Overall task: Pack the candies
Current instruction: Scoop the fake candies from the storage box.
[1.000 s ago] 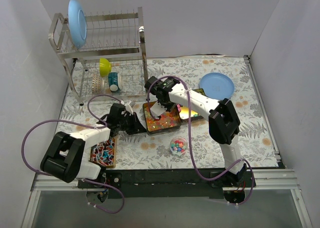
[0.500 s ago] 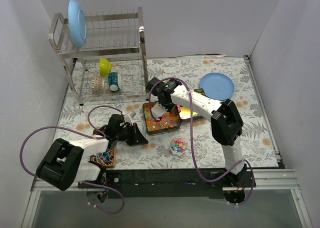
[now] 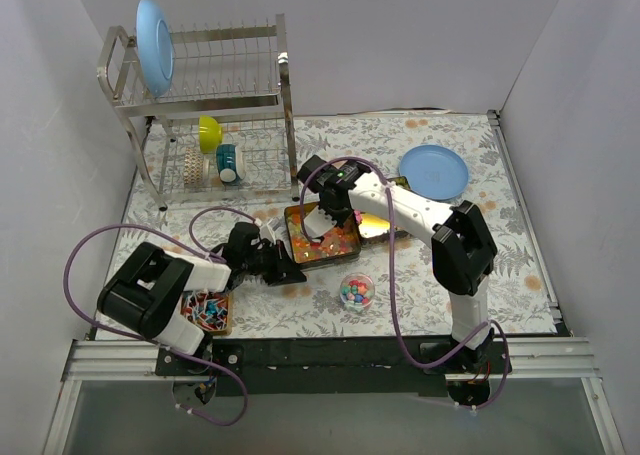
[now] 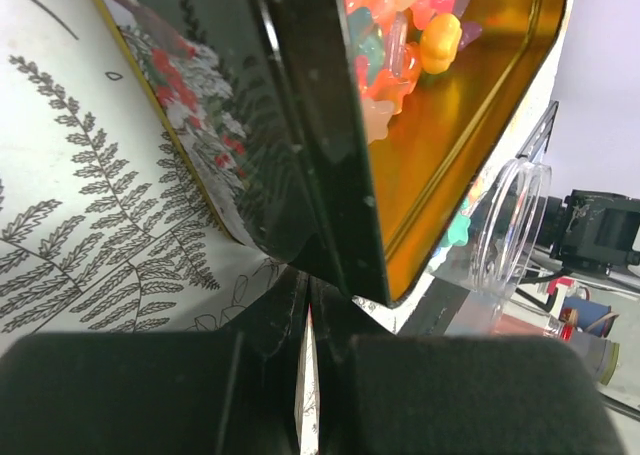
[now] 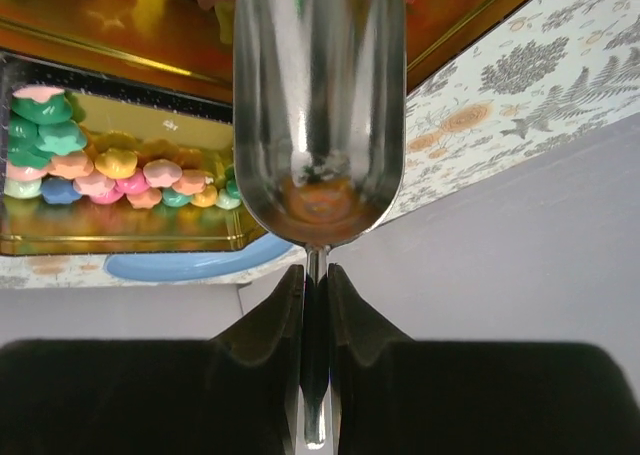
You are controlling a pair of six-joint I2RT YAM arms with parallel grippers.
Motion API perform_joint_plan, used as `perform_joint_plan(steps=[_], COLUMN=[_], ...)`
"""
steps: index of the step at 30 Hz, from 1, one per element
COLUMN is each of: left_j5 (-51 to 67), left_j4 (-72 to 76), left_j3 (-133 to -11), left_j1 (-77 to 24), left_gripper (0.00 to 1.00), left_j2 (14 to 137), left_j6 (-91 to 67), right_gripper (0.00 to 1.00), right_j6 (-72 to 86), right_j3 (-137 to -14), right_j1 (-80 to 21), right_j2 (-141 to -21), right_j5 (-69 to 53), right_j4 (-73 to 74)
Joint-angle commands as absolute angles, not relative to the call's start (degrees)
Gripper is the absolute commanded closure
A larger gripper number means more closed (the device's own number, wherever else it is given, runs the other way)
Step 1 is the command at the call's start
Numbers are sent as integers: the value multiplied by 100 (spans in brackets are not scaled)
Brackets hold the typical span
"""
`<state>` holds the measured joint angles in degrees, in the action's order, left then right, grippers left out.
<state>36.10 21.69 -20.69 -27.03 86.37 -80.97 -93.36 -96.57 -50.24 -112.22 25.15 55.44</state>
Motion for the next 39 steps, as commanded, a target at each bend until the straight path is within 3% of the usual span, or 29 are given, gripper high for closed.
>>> perform_joint_plan(steps=[1,10,19,26,33,39], left_j5=[3498,3428,3410,3375,3428,3629], left_j4=[2355,2355,2233,2075,1776,1643], left_j3=[-2189,-2329,-2627,-2768,-2847,-2848], left_j1=[-2716,-2716,-2707,-2637,-2286,-2153], left_gripper=[100,100,100,100,100,100], left_j2=[8640,8850,9132,9193,9026,8807], left_j6=[-8077,-8086,-8121,-8112,-7876,-7621], right_gripper=[99,99,99,99,99,99], right_j6=[-9439,-9572,-8641,-7876,-7497,-7330], right_j3=[-9212,-8868,-10273,-11056,-10434,-9230], right_j1=[-5150,-5027,-5360,-5537,-5160,-4817], right_j2=[-11206,-11250,-12216,-12463,-11866,-11233], right_j5=[985,949,862,45,-922,-1300], right_j4=[5890,5405,6098,6740,6786,5804])
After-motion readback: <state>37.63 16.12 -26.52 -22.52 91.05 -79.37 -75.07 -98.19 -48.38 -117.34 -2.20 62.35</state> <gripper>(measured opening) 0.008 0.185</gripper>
